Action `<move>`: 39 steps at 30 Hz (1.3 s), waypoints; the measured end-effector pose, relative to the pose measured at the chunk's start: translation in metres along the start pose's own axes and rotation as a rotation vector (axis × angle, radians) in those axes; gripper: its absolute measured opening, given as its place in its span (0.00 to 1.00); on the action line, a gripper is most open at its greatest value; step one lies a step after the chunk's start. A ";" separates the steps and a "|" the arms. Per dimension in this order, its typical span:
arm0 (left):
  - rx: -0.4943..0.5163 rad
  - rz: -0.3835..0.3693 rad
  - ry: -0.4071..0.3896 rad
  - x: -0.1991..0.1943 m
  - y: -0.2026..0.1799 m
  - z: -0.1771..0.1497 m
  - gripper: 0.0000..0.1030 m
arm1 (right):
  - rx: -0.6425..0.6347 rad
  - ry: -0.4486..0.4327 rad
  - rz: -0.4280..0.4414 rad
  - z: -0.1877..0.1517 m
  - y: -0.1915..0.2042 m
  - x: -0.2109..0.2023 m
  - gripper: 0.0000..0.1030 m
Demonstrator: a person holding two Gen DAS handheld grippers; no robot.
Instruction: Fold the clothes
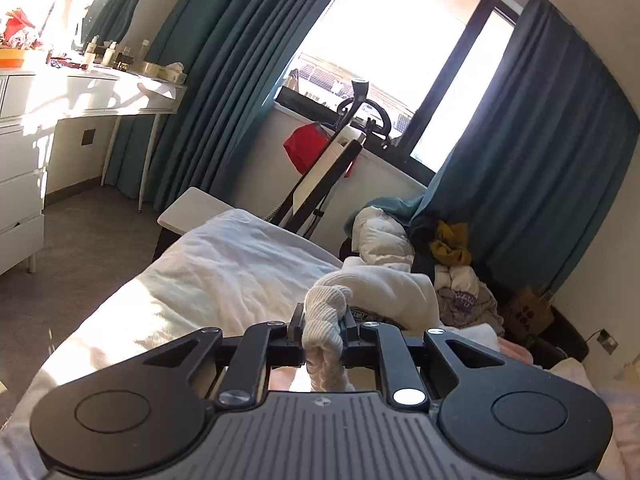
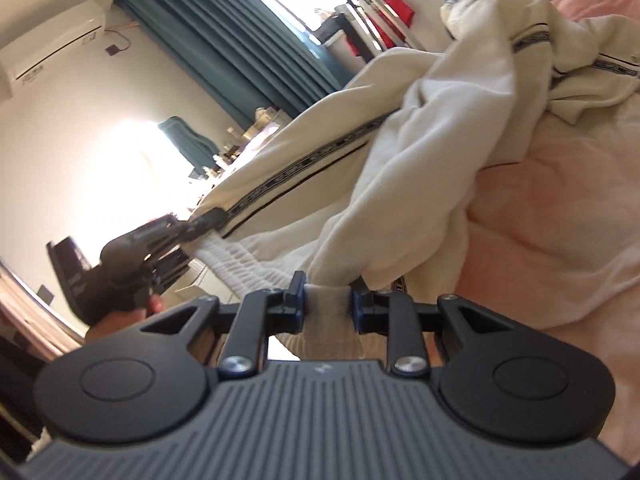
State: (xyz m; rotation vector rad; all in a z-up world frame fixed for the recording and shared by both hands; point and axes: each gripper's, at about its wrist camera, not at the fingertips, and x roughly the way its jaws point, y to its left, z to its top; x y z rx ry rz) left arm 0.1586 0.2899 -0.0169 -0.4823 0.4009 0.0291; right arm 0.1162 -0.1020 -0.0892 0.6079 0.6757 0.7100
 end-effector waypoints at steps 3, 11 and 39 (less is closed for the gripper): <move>0.046 0.021 -0.005 0.006 0.013 0.041 0.15 | -0.042 0.013 0.070 -0.001 0.042 0.018 0.25; 0.025 0.132 0.095 0.081 0.100 0.074 0.15 | -0.057 0.066 0.144 -0.013 0.086 0.113 0.25; 0.099 0.102 0.015 -0.034 0.025 0.001 0.85 | -0.342 -0.070 -0.332 0.001 0.034 -0.047 0.80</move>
